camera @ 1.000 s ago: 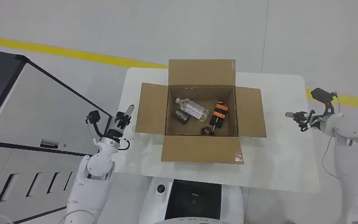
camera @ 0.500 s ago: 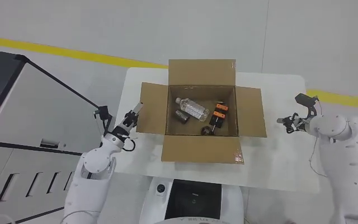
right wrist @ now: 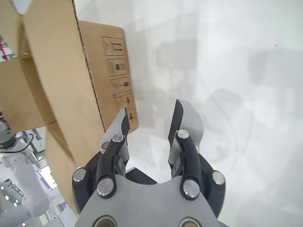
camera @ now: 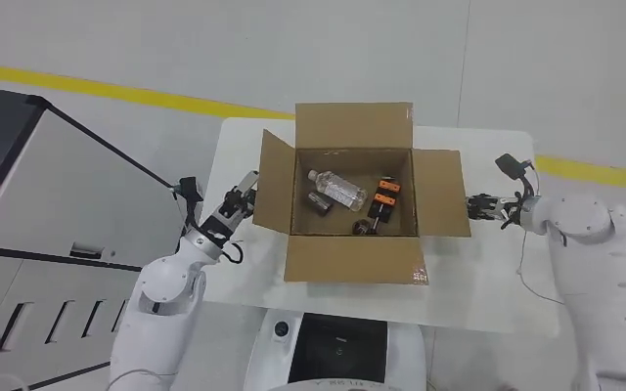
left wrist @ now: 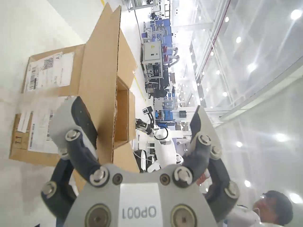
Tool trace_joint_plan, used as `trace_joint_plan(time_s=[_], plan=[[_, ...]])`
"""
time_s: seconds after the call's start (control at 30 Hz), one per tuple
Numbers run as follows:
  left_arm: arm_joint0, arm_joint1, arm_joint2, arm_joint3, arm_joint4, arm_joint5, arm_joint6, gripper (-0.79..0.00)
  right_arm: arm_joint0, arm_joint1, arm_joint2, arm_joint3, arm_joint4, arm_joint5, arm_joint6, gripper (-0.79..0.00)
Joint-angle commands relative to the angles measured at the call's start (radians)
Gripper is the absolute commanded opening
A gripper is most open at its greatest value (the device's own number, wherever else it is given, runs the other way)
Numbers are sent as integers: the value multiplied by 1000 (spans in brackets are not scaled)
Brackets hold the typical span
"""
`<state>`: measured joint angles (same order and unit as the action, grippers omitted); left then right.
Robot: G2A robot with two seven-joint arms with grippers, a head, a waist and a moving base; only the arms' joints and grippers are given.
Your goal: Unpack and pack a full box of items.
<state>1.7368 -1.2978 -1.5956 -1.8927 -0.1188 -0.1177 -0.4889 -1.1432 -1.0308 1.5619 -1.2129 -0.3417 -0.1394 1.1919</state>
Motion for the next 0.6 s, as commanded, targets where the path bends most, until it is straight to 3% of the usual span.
trace_joint_plan(time_s=[0.0, 0.27, 0.57], plan=[[6, 1, 0, -3, -17, -1, -3, 0, -15, 4, 19, -22, 53, -15, 18, -437], [11, 0, 46, -4, -16, -1, 30, 0, -14, 16, 72, -24, 270, -80, 110, -425], [-42, -6, 146, 58, 8, -26, 66, 0, 44, 6, -8, -46, 399, -98, 103, -422]])
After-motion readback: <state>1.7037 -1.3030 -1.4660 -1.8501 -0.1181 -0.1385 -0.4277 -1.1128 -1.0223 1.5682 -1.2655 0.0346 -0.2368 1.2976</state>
